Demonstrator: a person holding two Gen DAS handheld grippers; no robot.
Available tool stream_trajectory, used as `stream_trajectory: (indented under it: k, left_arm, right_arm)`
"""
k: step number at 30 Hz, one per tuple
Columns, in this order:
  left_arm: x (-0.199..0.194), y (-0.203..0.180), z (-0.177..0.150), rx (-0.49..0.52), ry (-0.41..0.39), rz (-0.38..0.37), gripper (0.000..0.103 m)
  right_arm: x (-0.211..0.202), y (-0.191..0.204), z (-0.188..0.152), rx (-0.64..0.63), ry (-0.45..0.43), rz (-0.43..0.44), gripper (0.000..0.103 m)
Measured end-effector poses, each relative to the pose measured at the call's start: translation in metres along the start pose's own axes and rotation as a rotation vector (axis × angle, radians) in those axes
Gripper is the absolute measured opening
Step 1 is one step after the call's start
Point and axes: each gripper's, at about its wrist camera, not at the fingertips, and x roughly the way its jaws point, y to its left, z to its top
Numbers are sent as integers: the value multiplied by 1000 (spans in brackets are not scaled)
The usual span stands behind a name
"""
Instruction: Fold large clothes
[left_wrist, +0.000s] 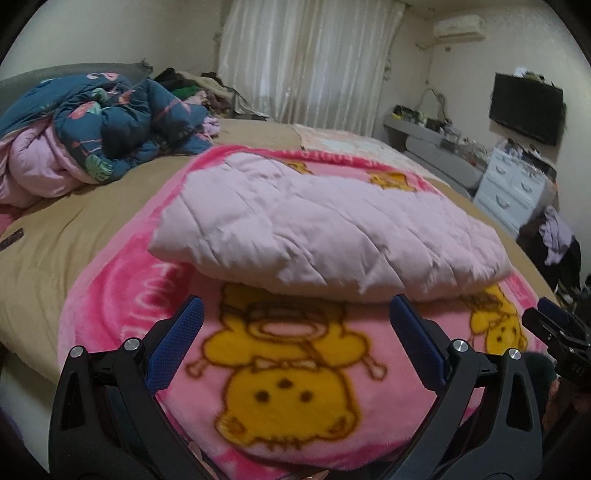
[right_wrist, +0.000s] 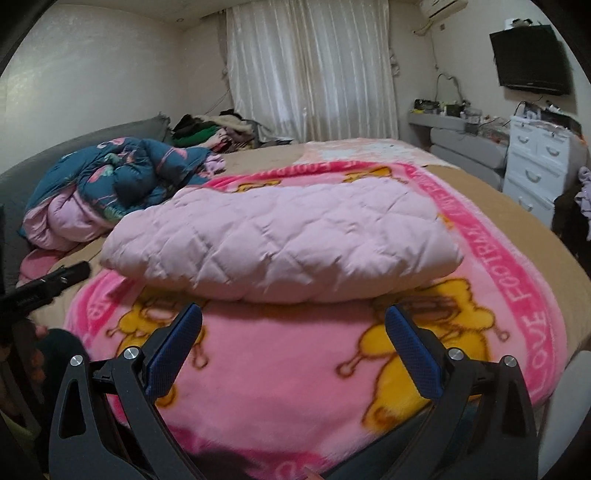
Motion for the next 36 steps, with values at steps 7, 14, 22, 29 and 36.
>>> stream_trajectory:
  k: [7,14,22,29,36]
  left_arm:
    - [7,-15,-18,11,40,-22,94]
    - [6,-17,-20,23,43,-20,94]
    - [3,-14,-17,17,35,3,94]
    - [2,-15,-17,23,35,8,94]
    - [-1,-14,-16,18,35,16,94]
  right_arm:
    - [3,9,-9,-33,21,-7,99]
    - [9,9,-12,-34,46,-1,99]
    - [9,10,-12,-31,49,7,99]
    - [8,11,-13,-36,45,11,99]
    - [8,11,-12,-36,43,10,99]
